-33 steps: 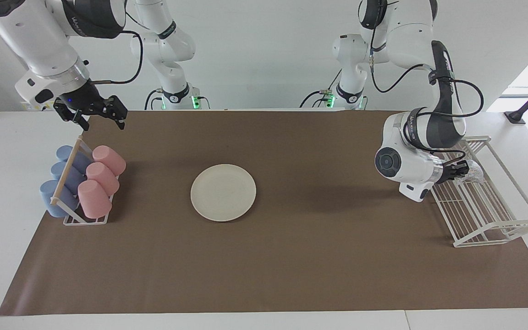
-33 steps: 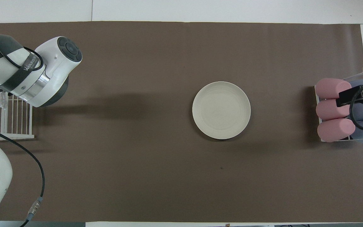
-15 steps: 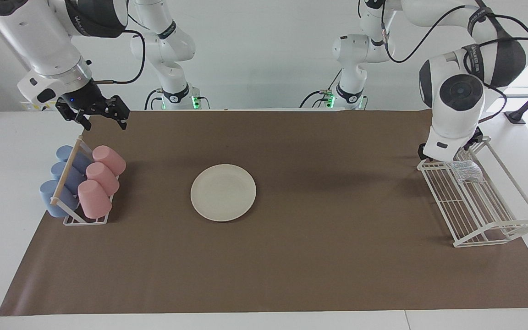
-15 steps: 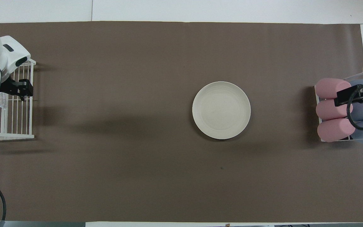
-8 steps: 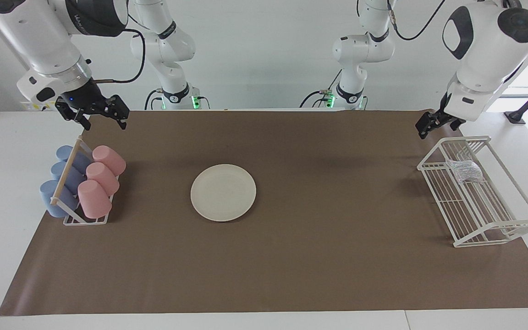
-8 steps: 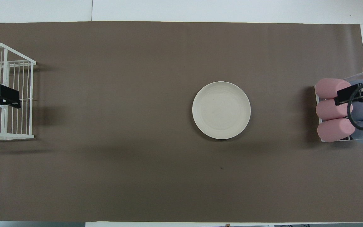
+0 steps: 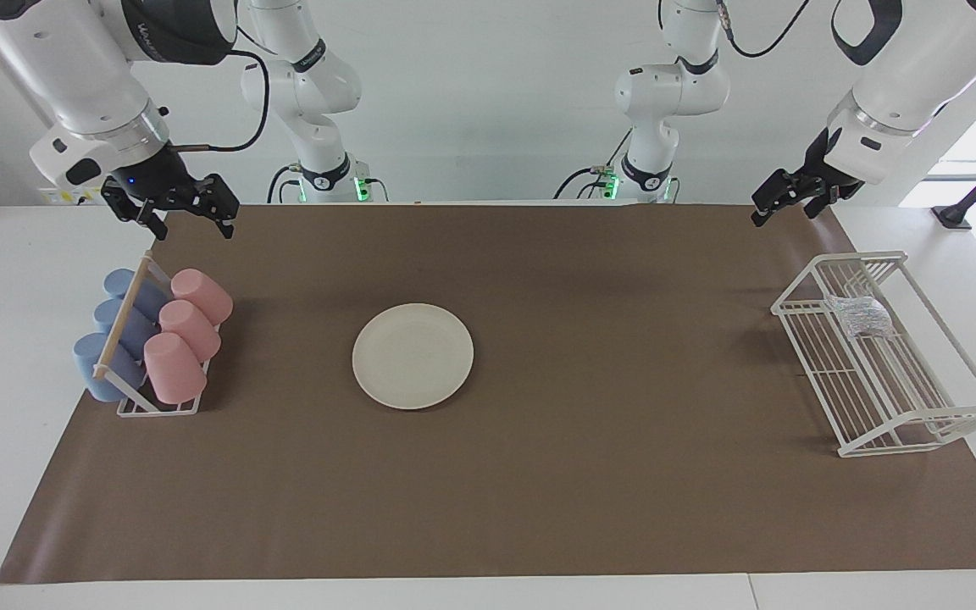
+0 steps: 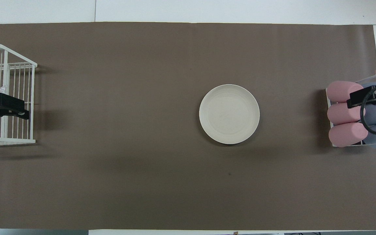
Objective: Wipe plate with sponge
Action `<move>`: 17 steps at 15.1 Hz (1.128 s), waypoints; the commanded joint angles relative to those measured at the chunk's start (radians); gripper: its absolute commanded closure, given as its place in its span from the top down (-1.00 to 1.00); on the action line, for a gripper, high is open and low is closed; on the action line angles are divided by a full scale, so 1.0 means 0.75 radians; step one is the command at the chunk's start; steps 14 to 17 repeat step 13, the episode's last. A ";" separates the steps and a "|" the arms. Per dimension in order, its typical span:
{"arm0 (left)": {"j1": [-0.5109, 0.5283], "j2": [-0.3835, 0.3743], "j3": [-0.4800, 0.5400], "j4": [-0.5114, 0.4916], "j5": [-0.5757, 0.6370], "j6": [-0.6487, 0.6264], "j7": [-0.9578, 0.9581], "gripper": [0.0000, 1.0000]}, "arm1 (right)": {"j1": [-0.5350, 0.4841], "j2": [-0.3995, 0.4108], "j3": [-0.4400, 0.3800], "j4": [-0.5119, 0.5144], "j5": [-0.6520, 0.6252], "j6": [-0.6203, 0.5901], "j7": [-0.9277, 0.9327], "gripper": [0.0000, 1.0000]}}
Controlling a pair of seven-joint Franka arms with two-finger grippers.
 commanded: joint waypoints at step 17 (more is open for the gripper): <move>-0.025 0.032 0.015 0.091 0.030 -0.001 0.016 1.00 | -0.012 -0.008 0.005 -0.001 0.025 0.005 0.019 1.00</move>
